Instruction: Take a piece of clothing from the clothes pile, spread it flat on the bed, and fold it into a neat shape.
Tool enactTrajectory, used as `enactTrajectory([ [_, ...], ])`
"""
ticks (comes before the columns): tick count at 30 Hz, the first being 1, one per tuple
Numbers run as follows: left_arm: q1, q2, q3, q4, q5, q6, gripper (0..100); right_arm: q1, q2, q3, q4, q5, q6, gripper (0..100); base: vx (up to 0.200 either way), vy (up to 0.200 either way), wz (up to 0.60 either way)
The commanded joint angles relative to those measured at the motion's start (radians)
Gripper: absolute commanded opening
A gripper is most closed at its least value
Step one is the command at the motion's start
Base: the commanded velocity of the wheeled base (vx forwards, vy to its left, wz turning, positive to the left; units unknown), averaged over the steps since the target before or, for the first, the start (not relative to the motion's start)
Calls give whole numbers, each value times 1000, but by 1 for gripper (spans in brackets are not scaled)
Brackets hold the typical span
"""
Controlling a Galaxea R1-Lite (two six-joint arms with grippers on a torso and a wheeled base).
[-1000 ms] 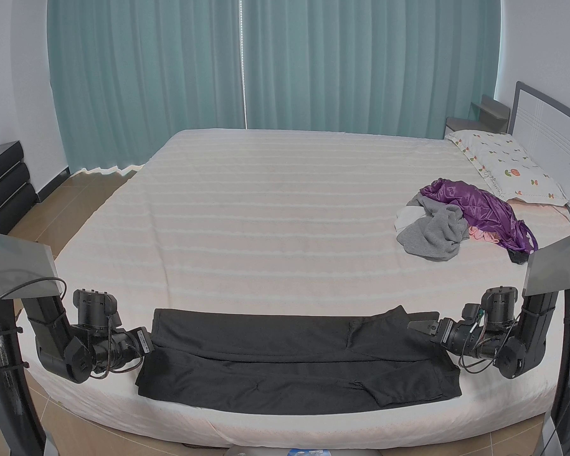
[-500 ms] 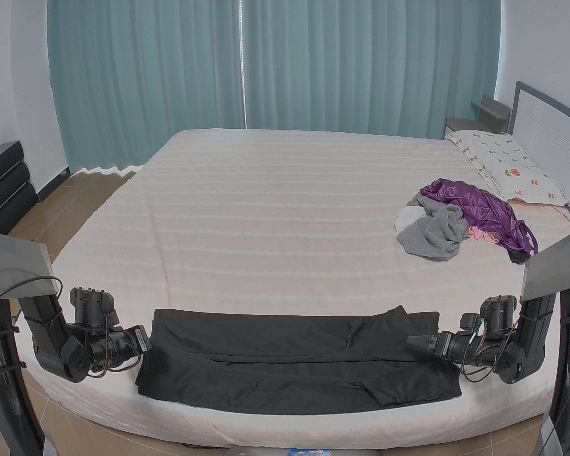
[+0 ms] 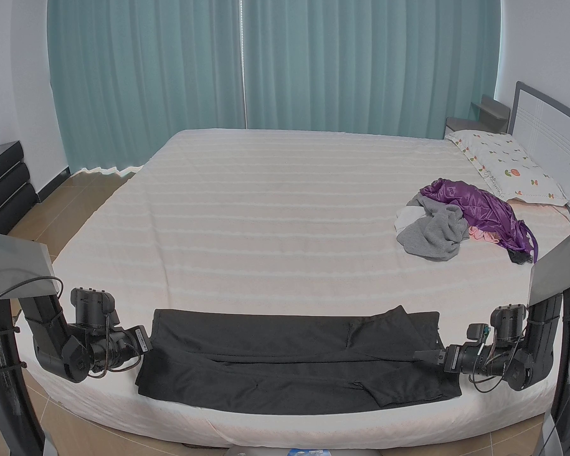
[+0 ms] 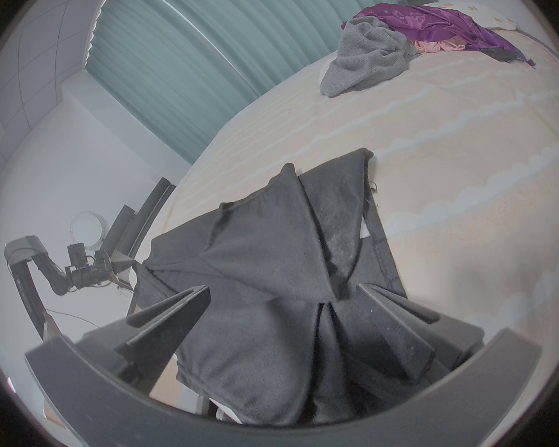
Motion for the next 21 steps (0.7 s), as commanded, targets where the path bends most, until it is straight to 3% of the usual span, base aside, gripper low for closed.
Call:
enactTrajectory([
  [1, 0, 2, 0, -1, 0, -1, 0, -4, 21, 24, -1, 1, -37, 100, 0, 0, 0],
  [11, -1, 4, 0, 0, 0, -1, 0, 11, 42, 20, -3, -8, -69, 100, 0, 0, 0],
  [12, -1, 4, 1, 0, 0, -1, 0, 11, 42, 18, -3, -8, -69, 0, 0, 0, 0],
  [21, 0, 4, 1, 0, 0, 1, 0, -6, 27, 23, -3, 4, -52, 0, 0, 0, 0],
])
